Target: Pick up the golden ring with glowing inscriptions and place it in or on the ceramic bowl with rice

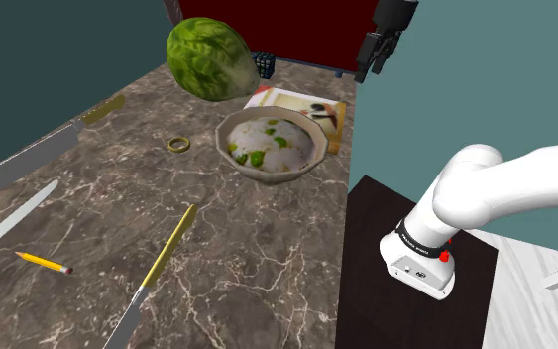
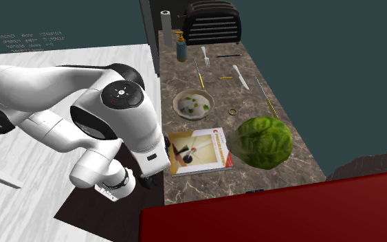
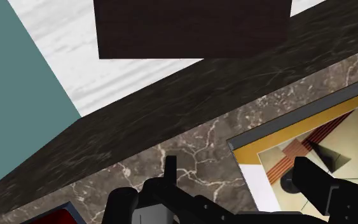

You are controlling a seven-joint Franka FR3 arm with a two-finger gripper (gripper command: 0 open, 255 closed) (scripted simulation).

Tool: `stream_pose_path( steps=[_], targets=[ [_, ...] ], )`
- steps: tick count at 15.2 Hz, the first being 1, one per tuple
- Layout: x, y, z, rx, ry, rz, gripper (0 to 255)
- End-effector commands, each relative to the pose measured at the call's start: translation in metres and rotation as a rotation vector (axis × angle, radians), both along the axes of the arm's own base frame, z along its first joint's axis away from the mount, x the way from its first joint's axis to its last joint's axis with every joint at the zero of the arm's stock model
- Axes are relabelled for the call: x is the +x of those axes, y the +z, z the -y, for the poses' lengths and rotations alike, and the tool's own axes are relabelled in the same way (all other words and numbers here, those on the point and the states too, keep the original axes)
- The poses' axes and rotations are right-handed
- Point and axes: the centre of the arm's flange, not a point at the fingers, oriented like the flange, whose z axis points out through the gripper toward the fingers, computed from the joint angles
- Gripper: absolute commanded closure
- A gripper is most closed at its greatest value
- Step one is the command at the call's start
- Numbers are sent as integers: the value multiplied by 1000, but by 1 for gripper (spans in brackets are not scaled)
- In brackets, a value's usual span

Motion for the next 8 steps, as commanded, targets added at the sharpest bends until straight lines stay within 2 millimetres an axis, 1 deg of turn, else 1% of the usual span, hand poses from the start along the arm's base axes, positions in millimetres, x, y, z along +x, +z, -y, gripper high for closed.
stream_pose_path(
  steps=[1,8],
  targets=[
    [0,0,0,0,0,0,0],
    [26,-18,-80,34,-31,36,0]
  ],
)
